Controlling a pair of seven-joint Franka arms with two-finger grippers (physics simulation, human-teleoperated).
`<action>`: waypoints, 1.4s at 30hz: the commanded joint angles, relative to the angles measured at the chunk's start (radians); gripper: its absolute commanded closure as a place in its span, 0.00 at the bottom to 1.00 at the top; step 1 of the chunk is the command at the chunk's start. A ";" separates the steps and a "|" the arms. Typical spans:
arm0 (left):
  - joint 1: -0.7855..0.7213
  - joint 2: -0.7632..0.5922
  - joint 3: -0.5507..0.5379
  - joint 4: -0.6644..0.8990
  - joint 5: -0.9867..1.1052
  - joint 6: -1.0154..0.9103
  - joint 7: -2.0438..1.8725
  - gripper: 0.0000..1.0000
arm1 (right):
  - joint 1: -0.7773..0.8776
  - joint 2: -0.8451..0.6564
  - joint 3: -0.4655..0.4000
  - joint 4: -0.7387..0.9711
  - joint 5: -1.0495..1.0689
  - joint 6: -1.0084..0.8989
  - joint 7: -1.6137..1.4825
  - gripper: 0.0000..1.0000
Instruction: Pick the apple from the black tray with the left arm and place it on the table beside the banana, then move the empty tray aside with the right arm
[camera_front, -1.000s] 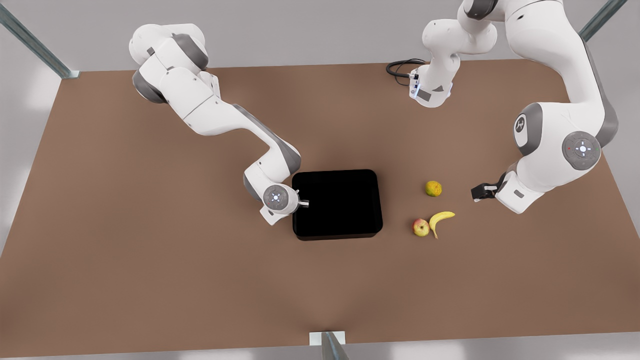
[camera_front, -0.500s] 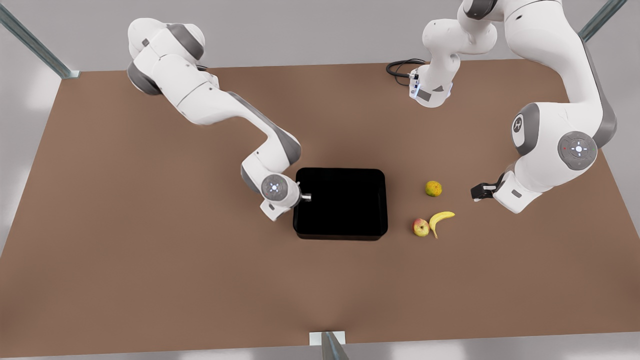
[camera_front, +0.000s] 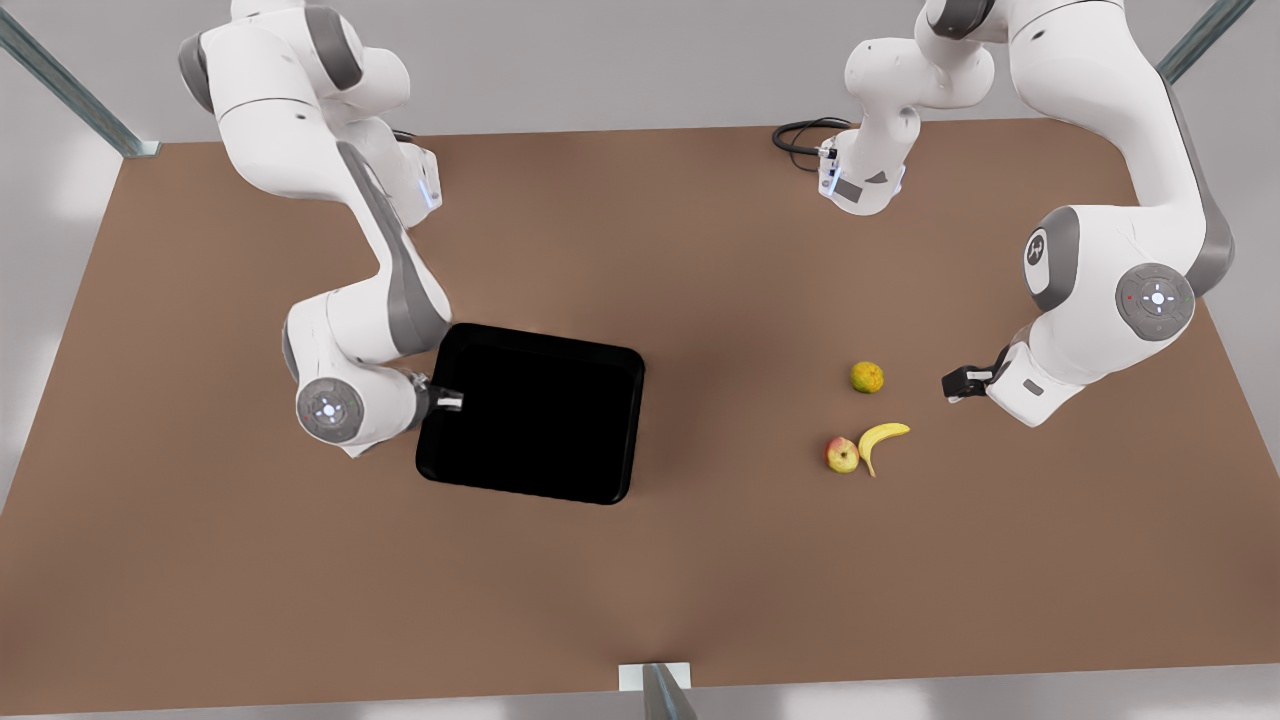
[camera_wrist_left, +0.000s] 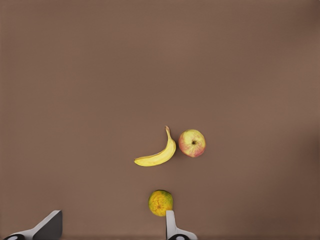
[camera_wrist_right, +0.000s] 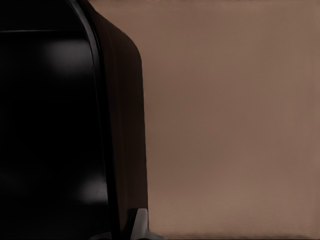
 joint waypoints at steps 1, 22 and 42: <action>0.000 -0.001 0.001 0.000 0.001 0.000 0.002 0.00 | 0.000 -0.009 -0.057 0.009 -0.001 -0.161 -0.620 0.88; 0.000 0.000 -0.001 0.000 0.001 0.000 0.002 0.00 | -0.009 0.160 -0.531 0.053 -0.059 -0.093 -1.205 0.88; 0.000 0.000 0.001 0.011 0.013 0.000 0.002 0.00 | -0.115 -0.084 -0.005 0.322 -0.071 -0.258 -0.551 0.00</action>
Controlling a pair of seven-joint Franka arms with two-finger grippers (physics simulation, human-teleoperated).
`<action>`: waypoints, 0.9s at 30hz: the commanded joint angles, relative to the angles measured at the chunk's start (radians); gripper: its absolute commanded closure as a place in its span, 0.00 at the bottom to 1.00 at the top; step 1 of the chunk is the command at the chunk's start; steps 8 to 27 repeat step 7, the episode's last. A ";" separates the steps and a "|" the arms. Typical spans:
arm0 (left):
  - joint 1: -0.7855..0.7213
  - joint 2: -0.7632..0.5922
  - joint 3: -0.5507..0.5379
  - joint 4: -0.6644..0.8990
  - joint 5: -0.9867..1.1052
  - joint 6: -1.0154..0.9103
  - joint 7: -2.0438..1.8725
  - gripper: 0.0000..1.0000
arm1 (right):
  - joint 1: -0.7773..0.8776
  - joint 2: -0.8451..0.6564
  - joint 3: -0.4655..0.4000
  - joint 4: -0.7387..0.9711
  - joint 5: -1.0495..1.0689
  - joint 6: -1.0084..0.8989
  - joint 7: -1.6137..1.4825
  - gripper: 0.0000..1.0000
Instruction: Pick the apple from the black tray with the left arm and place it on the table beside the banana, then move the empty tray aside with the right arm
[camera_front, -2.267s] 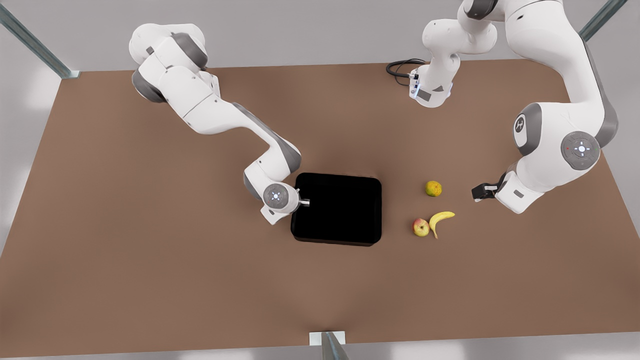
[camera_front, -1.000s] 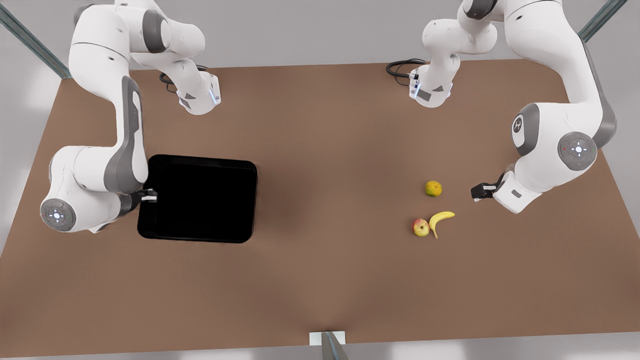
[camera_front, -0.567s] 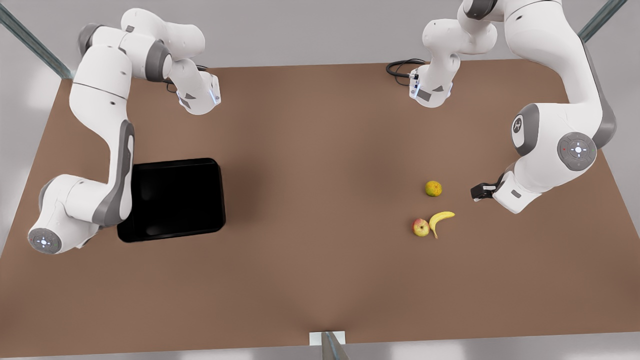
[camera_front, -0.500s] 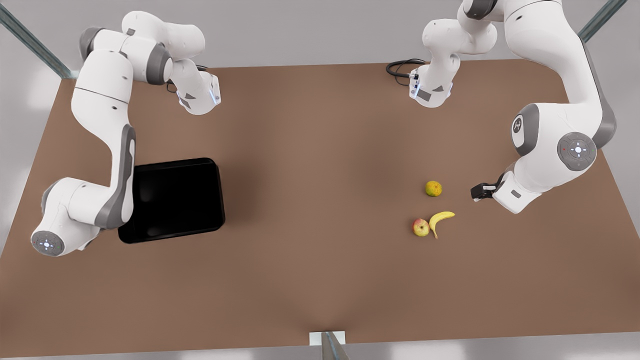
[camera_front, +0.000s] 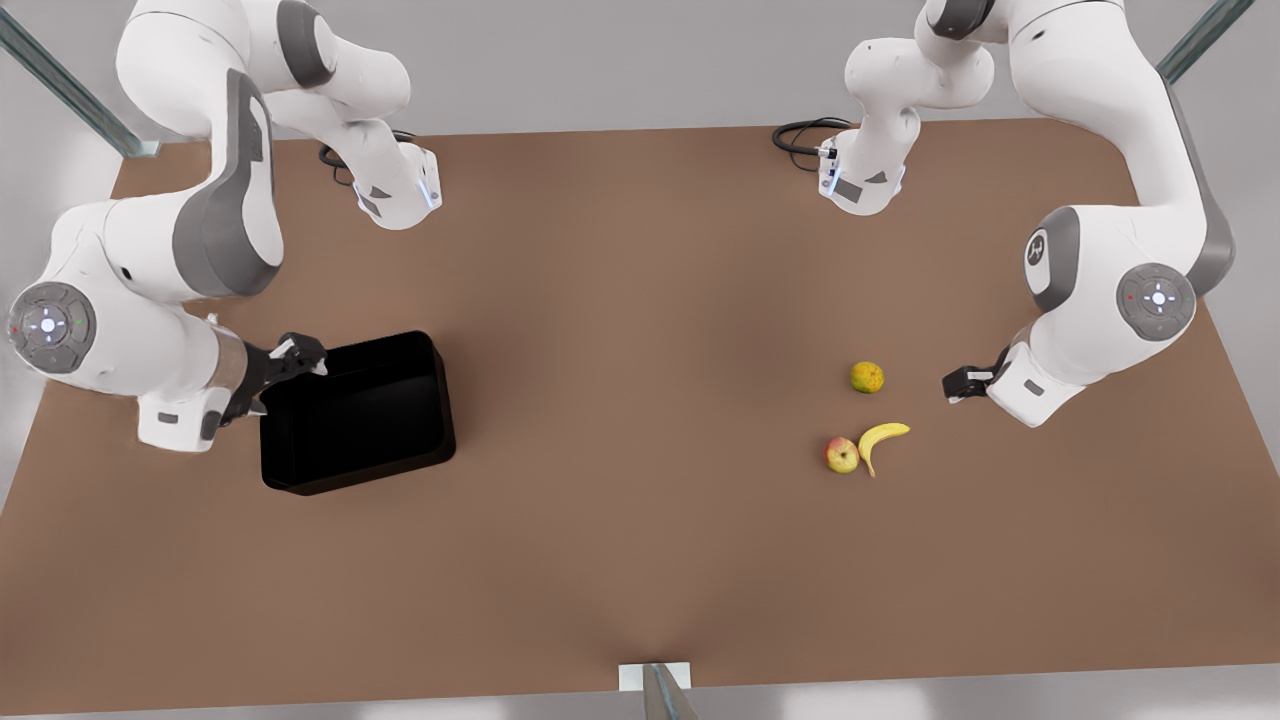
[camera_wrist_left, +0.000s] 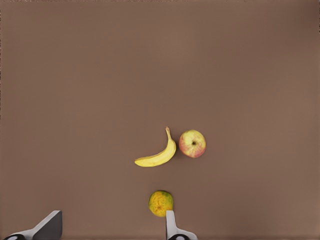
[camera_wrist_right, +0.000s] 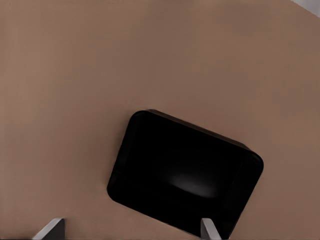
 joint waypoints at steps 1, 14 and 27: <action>-0.010 -0.001 -0.005 0.004 0.044 -0.009 0.000 0.00 | -0.010 -0.008 0.044 0.003 -0.027 -0.051 0.364 0.00; -0.042 0.019 -0.002 0.027 0.082 0.002 0.013 0.00 | -0.016 -0.005 0.039 0.000 -0.025 -0.060 0.401 0.00; -0.042 0.019 -0.002 0.027 0.082 0.002 0.013 0.00 | -0.016 -0.005 0.039 0.000 -0.025 -0.060 0.401 0.00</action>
